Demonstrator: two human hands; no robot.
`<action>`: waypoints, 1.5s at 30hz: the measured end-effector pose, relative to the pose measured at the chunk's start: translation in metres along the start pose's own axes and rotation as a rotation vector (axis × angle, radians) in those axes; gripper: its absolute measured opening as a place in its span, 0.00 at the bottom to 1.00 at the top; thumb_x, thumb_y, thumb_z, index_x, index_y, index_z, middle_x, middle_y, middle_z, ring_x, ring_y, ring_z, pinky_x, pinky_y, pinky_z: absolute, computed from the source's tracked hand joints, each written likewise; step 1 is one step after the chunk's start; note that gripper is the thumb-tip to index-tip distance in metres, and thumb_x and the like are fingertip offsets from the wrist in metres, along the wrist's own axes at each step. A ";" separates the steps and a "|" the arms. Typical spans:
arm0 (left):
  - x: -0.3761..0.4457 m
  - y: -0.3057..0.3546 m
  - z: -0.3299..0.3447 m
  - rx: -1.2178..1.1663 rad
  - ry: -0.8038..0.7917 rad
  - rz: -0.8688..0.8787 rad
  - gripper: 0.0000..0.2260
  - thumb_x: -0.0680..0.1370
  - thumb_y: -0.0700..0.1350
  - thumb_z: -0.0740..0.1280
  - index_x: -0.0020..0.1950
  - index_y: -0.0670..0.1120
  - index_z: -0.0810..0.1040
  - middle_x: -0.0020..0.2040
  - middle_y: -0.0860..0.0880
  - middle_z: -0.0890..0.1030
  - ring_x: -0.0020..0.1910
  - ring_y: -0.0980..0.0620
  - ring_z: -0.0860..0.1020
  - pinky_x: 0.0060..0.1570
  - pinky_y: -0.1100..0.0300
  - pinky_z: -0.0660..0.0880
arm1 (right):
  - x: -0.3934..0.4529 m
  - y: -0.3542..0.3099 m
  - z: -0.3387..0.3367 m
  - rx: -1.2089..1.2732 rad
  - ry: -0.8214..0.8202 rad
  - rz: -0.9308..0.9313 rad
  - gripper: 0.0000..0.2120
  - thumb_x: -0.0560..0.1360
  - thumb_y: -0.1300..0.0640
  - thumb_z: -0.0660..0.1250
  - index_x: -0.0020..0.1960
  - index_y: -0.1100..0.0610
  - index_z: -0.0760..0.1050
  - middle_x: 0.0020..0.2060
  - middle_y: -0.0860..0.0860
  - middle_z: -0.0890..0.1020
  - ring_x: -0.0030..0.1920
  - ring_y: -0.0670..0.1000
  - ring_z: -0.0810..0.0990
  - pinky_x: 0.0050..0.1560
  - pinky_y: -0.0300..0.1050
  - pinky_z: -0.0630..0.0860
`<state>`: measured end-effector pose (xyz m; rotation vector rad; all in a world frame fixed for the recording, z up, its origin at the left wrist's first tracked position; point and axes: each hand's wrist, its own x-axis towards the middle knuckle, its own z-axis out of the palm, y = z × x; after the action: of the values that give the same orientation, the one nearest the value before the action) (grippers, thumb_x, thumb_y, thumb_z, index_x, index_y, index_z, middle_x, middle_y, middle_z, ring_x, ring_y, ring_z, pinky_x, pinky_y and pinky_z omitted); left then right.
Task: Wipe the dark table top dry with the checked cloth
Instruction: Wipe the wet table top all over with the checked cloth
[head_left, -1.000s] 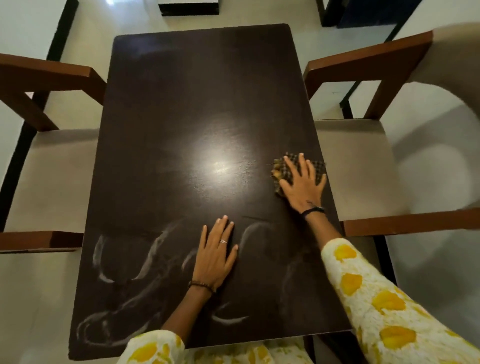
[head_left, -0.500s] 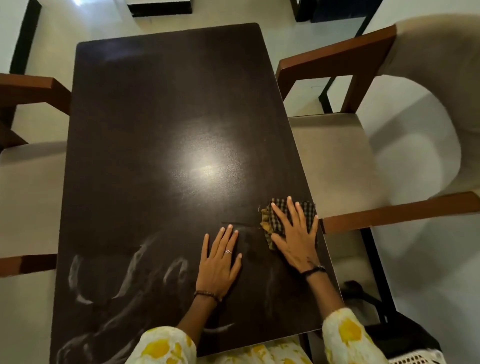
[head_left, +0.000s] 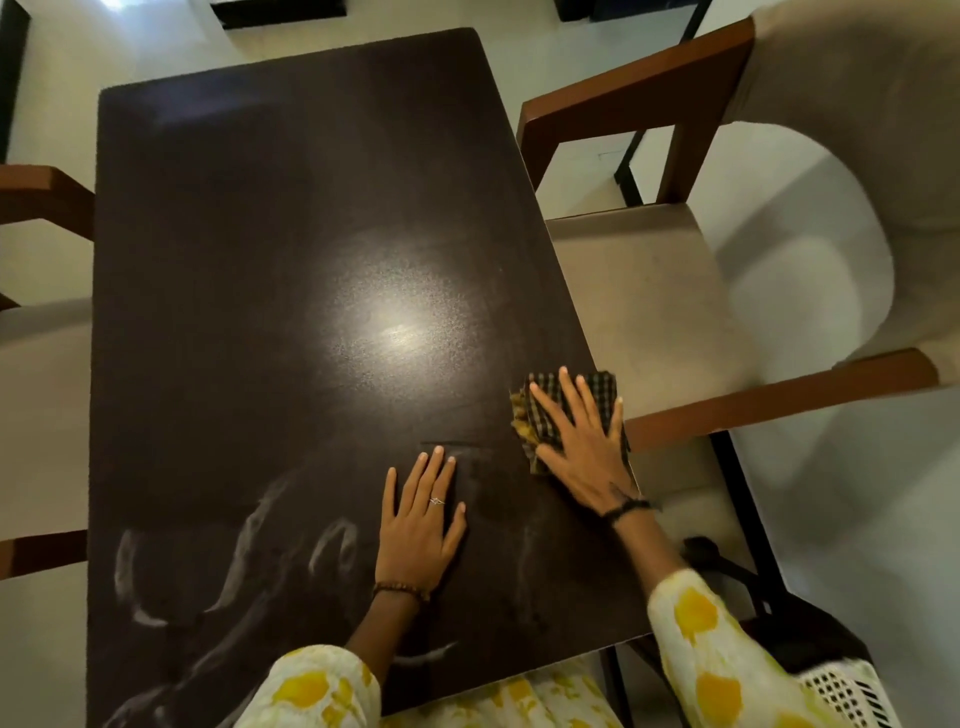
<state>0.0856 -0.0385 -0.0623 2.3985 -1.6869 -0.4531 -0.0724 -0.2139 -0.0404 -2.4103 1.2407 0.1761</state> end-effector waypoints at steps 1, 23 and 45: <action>0.000 0.000 0.000 -0.001 -0.001 0.003 0.24 0.77 0.53 0.53 0.71 0.46 0.62 0.72 0.47 0.62 0.72 0.52 0.55 0.71 0.48 0.46 | -0.013 0.001 0.005 -0.019 -0.012 -0.007 0.37 0.74 0.45 0.60 0.72 0.36 0.39 0.76 0.47 0.40 0.73 0.47 0.32 0.69 0.63 0.31; -0.075 -0.100 -0.034 -0.236 0.230 -0.377 0.23 0.77 0.45 0.53 0.72 0.43 0.61 0.73 0.43 0.62 0.72 0.50 0.56 0.72 0.49 0.48 | 0.000 -0.219 0.075 0.097 -0.014 0.054 0.36 0.74 0.46 0.61 0.76 0.43 0.45 0.77 0.54 0.41 0.76 0.57 0.38 0.57 0.68 0.20; -0.122 -0.177 -0.039 -0.130 0.194 -0.426 0.23 0.78 0.51 0.50 0.71 0.44 0.60 0.72 0.47 0.62 0.72 0.51 0.57 0.72 0.51 0.48 | -0.021 -0.233 0.088 -0.084 -0.035 -0.025 0.35 0.76 0.44 0.59 0.74 0.39 0.41 0.77 0.52 0.39 0.76 0.54 0.38 0.67 0.70 0.33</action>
<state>0.2173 0.1357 -0.0632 2.6020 -1.0338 -0.3579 0.1085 -0.0418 -0.0411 -2.4814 1.2093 0.2671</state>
